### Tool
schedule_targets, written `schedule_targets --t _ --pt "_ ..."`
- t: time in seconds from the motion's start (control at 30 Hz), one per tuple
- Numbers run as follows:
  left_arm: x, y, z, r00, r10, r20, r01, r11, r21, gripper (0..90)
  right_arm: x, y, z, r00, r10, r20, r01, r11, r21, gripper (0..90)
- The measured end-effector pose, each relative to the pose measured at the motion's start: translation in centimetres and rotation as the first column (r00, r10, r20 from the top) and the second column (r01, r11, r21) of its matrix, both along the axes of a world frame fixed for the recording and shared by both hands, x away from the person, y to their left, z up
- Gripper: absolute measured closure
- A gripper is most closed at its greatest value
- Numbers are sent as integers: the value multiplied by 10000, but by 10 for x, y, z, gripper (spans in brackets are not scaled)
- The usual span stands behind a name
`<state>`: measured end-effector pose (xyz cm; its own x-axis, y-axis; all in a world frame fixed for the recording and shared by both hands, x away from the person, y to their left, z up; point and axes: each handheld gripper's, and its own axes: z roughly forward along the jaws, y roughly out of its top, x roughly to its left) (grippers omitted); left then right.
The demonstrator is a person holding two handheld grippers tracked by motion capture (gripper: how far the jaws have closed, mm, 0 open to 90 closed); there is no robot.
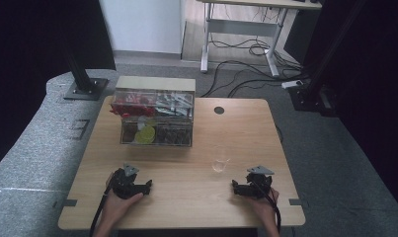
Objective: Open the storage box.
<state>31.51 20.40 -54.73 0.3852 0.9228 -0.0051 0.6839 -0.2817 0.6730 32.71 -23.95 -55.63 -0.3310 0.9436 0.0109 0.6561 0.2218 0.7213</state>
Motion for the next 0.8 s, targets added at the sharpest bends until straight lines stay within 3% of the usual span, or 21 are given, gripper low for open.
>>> schedule_targets --t 0.23,0.3,0.57,0.8 --pt "-2 3 0 9998 145 146 -144 9999 -86 122 0 0 0 10000 -32 3 32 10000 -9 22" --pt "-5 4 0 9991 359 213 -356 9992 -155 158 -3 1 0 9994 -330 52 330 9995 3 46" --pt "-8 5 1 9993 274 247 -271 9995 -132 217 -4 2 1 9986 -526 82 526 9986 22 57" --pt "-12 13 13 9983 383 429 -361 9980 -520 302 -4 1 1 9979 -643 107 642 9979 46 71"
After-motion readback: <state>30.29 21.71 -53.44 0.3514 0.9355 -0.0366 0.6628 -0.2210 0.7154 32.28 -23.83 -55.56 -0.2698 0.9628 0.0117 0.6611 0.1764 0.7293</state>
